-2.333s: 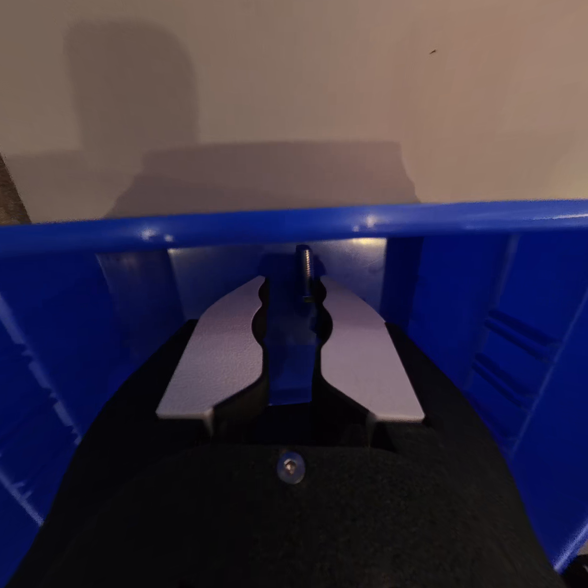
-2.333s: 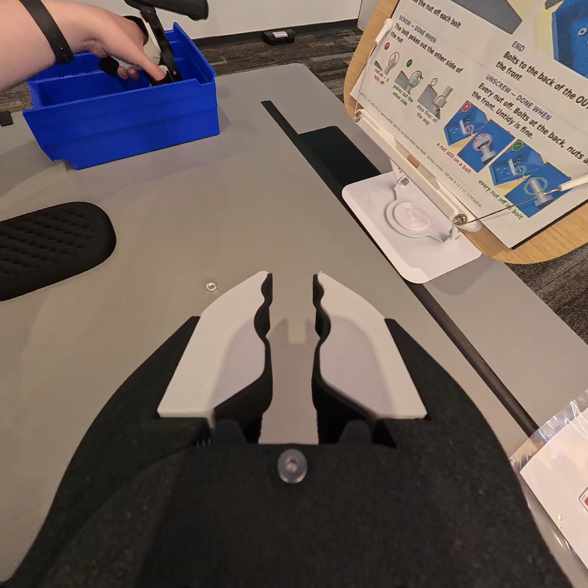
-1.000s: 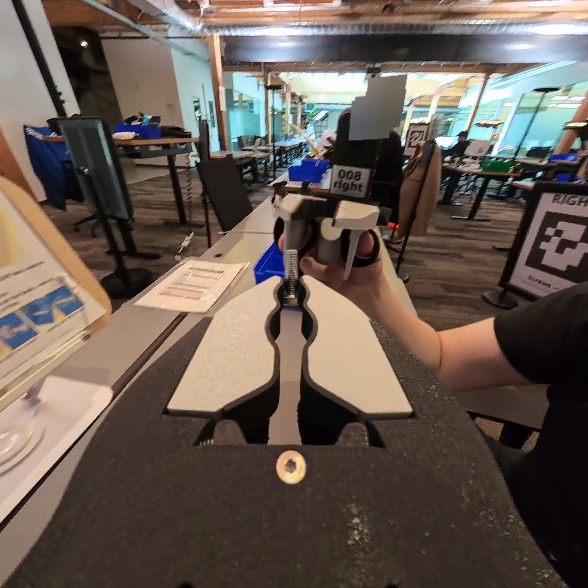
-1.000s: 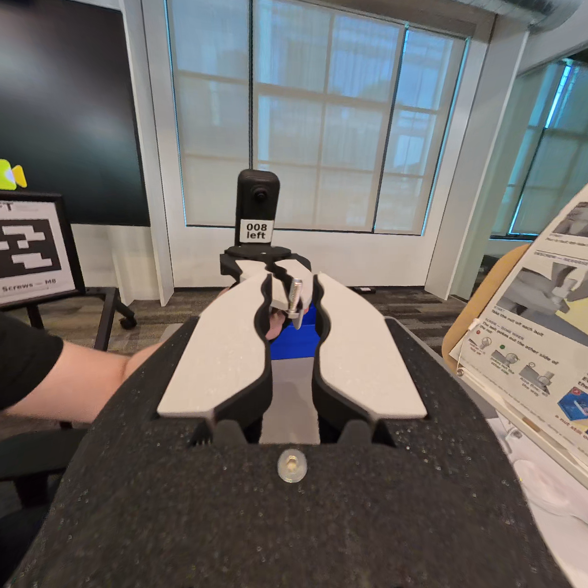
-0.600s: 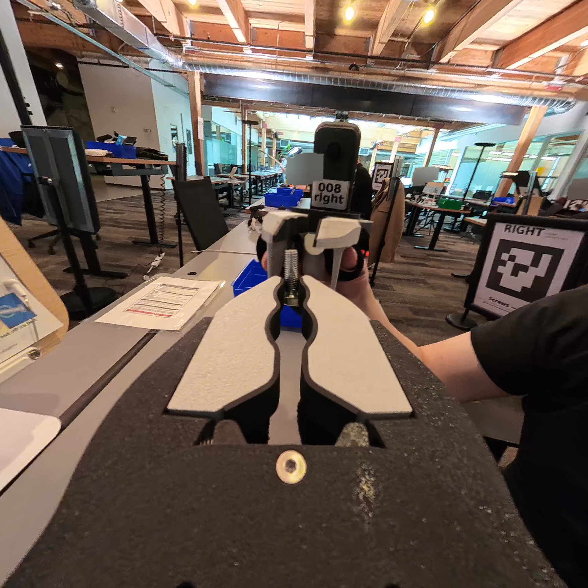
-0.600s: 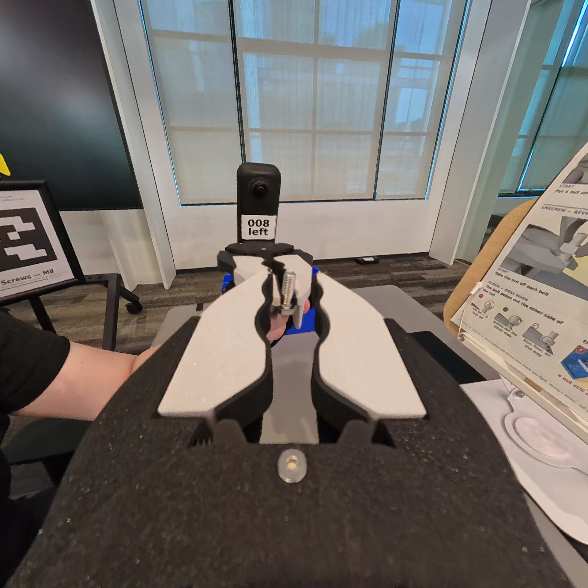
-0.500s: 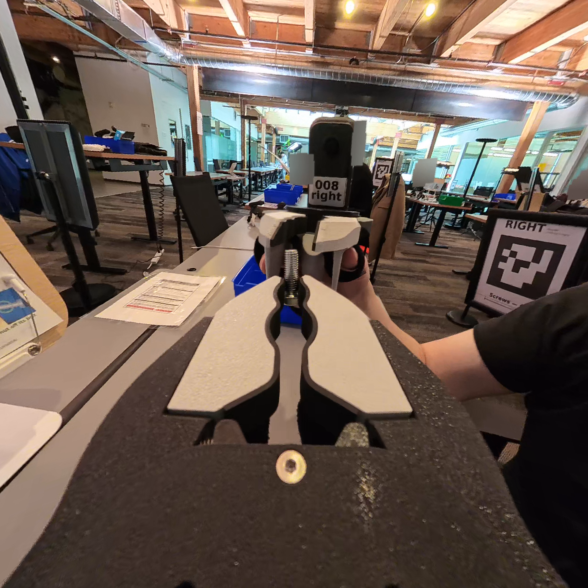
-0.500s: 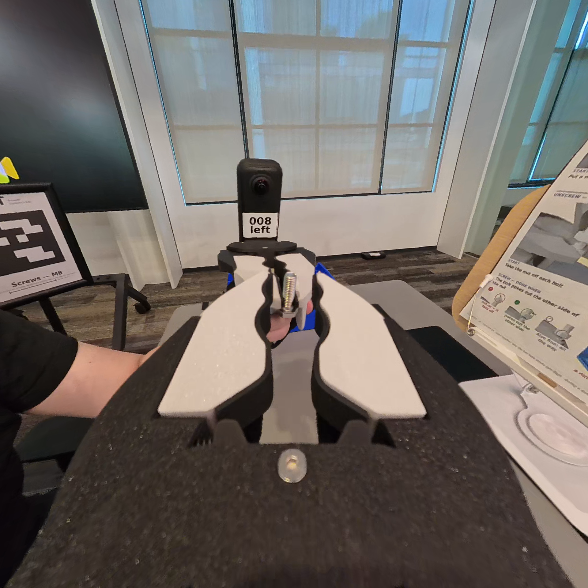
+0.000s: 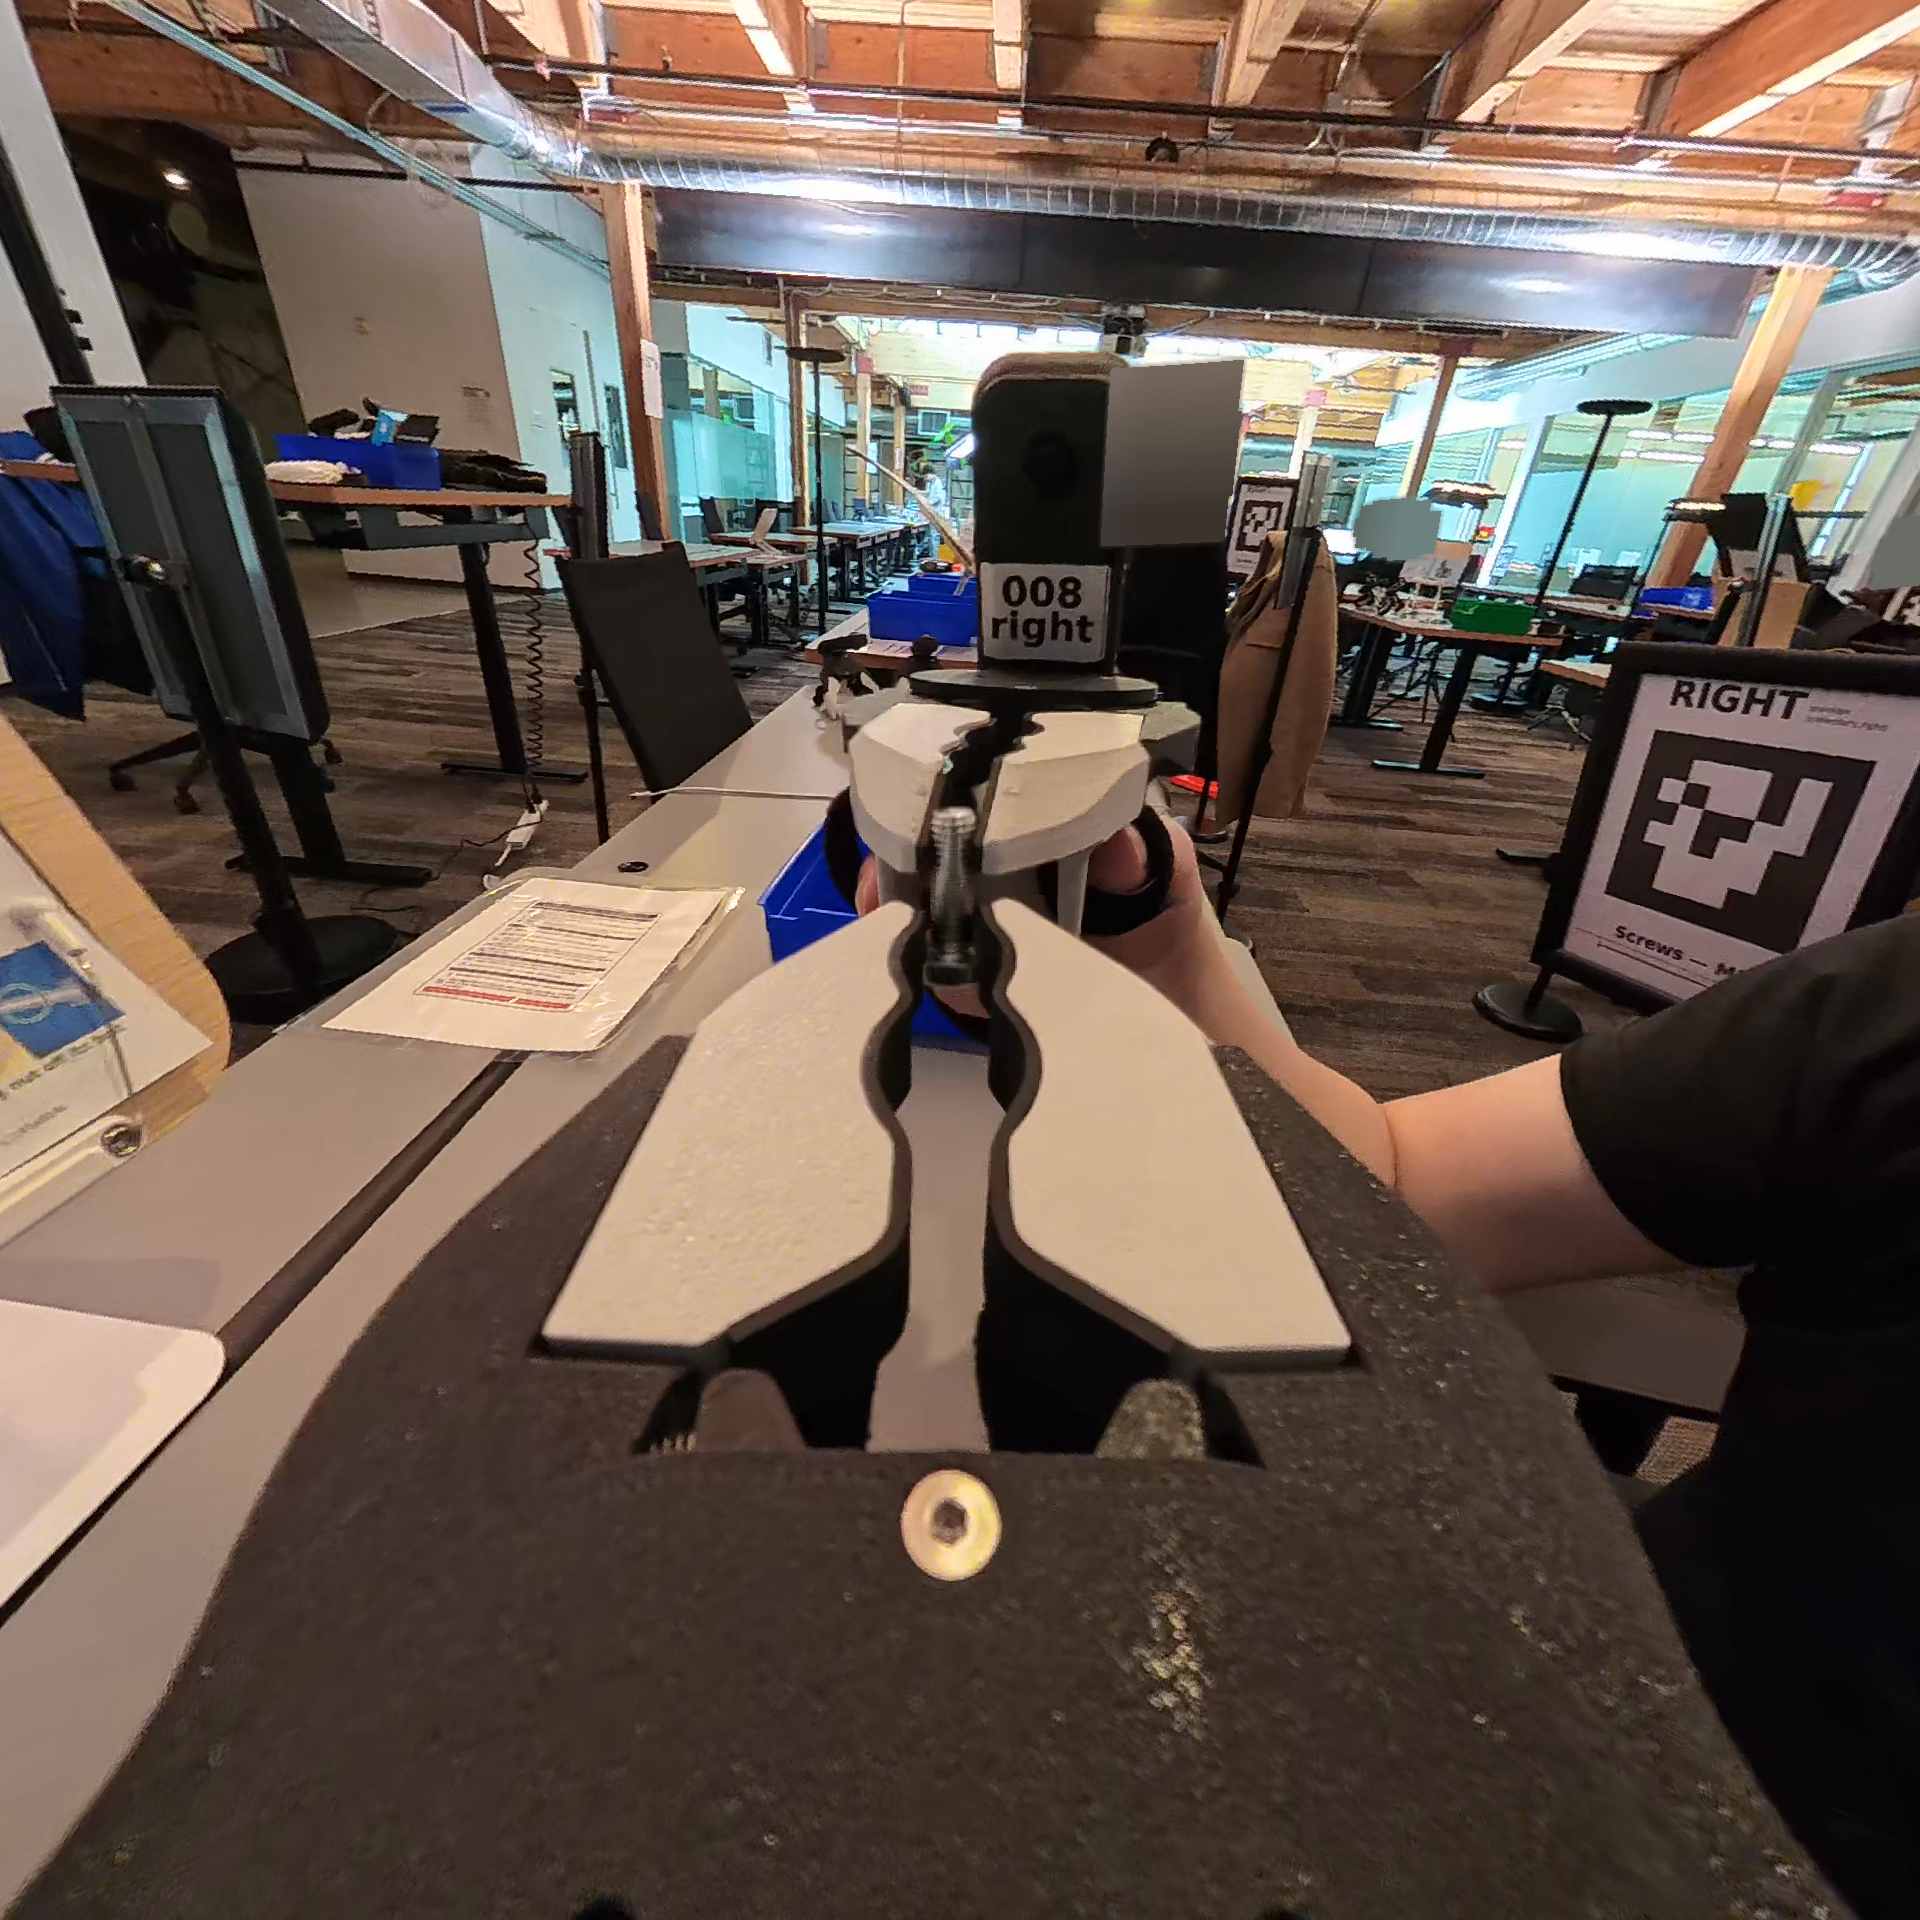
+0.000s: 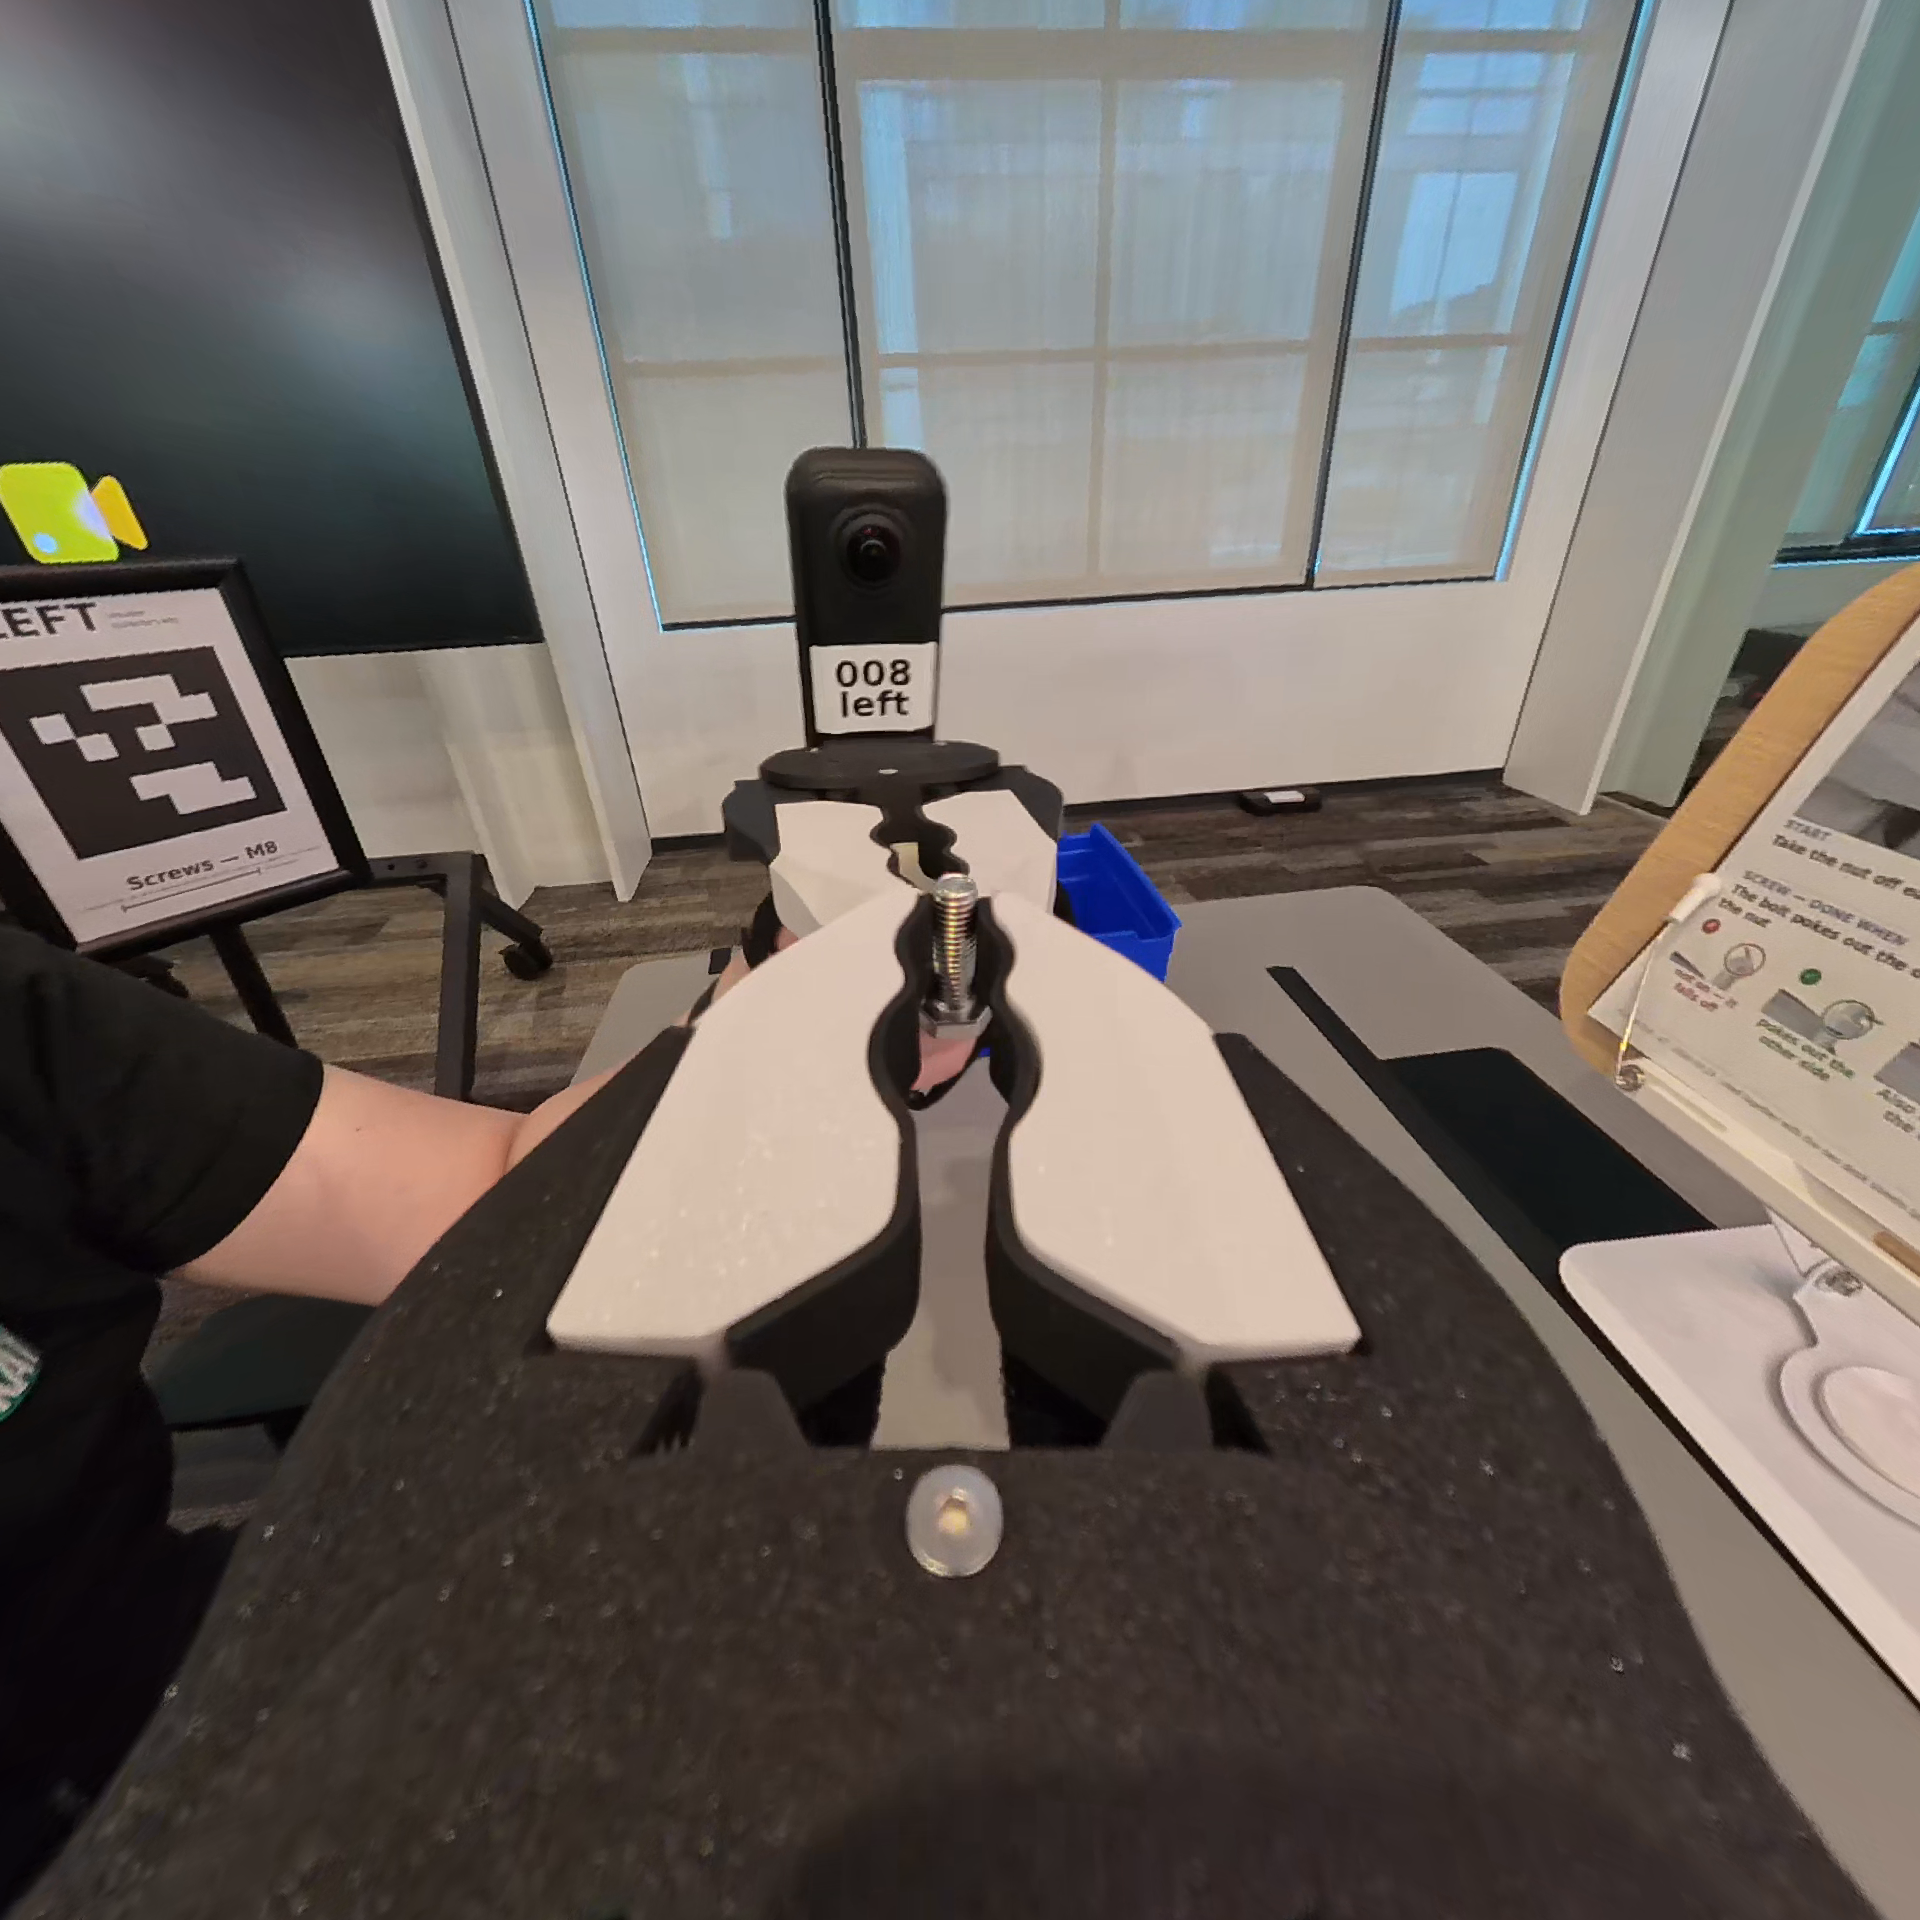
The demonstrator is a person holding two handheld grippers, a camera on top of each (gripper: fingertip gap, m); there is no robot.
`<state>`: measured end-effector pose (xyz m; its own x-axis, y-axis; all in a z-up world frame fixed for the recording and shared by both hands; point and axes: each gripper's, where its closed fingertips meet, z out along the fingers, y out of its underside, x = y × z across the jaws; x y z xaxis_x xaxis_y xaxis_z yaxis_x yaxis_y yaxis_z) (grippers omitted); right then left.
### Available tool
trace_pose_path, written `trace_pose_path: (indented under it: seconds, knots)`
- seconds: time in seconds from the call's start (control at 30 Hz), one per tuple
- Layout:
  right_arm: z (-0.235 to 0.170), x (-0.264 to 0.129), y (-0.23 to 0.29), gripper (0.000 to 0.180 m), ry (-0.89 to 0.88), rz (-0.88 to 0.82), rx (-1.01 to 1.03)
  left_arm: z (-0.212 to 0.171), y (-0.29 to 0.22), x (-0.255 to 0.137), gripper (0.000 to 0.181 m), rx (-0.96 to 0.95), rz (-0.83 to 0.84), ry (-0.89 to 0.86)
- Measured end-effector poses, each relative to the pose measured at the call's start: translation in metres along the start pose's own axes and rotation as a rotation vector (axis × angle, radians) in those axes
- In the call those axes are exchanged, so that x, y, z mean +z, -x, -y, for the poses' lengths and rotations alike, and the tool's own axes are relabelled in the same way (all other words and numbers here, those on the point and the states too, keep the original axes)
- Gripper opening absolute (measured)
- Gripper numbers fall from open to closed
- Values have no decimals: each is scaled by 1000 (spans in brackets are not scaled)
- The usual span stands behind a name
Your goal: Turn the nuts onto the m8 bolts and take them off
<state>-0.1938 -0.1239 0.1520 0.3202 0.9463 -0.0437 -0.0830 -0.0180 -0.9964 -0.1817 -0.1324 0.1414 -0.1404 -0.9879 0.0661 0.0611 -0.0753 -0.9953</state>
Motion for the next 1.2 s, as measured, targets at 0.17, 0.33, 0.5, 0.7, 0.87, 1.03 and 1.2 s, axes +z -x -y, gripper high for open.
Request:
trace_pose_path:
  seconds: [0.17, 0.33, 0.5, 0.7, 0.87, 1.03, 1.2]
  knots:
    - [3, -6, -6, 7, -33, -1, 29, -3, 6, -12, 32, -18, 35, 41]
    - [0, -7, 7, 7, -13, 100, -38, -22, -4, -3, 51, 58, 17, 155]
    - [-7, -10, 25, 7, 22, 198, -161, -25, -19, 13, 46, 117, -35, 145]
    - [-12, -11, 40, 7, 59, 240, -269, -31, -34, 20, 39, 241, -61, 170]
    - [-12, -12, 47, 7, 54, 275, -286, -36, -40, 27, 35, 286, -60, 187]
    - [-13, -13, 50, 7, 52, 293, -293, -33, -43, 28, 27, 280, -71, 159]
    - [-12, -14, 51, 7, 48, 295, -302, -33, -43, 28, 22, 276, -82, 152]
